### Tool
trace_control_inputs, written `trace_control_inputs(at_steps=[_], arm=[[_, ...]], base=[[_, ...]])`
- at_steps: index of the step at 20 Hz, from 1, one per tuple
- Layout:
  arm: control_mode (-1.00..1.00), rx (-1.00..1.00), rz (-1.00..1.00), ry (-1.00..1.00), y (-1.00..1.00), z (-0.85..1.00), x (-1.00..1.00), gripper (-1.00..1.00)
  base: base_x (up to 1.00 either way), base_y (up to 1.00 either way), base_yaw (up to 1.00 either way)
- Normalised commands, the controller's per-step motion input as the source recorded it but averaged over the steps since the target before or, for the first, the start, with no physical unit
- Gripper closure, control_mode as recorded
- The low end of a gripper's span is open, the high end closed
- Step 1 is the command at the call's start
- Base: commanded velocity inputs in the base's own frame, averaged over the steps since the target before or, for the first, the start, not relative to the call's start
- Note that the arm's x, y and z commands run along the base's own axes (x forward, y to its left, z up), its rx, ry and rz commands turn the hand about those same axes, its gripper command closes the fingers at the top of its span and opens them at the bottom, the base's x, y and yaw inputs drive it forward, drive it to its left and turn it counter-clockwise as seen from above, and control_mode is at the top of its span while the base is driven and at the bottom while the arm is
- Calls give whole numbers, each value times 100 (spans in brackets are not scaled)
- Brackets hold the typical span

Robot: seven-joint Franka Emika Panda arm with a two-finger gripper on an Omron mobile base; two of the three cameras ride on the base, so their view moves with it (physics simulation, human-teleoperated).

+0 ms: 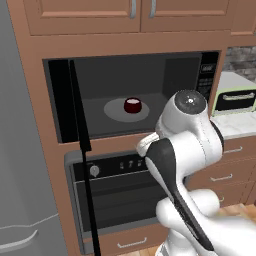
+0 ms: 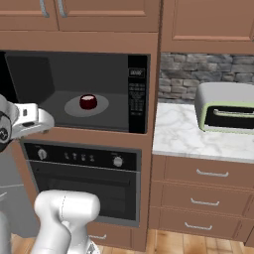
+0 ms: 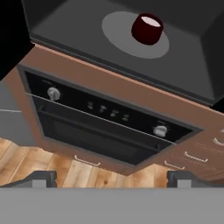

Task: Pick the mug from the counter and place it inside the microwave. Then close the microwave.

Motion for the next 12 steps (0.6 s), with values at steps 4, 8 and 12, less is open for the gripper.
trace_control_inputs(at_steps=[4,8,12], arm=[[-100,0,0,-8,-6,41,-68,-100],[-100,0,0,-10,-4,48,-77,-100],[-100,0,0,-9,-3,38,-65,-100]], base=[[0,0,0],[0,0,0],[0,0,0]])
